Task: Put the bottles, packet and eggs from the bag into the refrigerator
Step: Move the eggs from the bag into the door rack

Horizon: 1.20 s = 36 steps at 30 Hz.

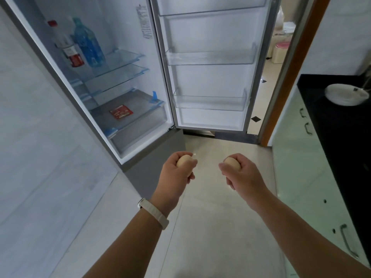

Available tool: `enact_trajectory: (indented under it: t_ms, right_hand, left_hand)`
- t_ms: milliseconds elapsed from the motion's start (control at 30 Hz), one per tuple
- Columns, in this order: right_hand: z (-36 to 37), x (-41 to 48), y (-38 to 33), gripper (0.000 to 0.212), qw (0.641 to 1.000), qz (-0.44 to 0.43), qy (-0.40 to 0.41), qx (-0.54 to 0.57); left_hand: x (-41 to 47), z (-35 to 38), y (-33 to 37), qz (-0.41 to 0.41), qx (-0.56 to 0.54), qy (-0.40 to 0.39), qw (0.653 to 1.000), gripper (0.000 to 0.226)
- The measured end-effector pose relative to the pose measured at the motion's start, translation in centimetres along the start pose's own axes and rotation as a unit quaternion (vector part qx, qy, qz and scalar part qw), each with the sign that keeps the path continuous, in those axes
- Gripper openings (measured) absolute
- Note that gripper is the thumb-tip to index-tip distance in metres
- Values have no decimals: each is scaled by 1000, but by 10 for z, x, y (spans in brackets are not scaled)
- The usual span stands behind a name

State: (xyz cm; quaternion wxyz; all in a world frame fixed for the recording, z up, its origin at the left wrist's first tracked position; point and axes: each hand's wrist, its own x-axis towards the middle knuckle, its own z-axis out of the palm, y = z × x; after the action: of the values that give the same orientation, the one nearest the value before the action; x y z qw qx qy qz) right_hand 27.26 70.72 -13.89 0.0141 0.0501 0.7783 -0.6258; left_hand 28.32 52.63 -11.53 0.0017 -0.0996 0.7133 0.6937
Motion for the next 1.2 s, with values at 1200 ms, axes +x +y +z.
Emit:
enact_trajectory:
  t_ms: [1200]
  right_hand:
    - [119,362,-48,14,992,74,105,-15]
  left_hand:
    - [426,-55,25,-20,1,-174,985,14]
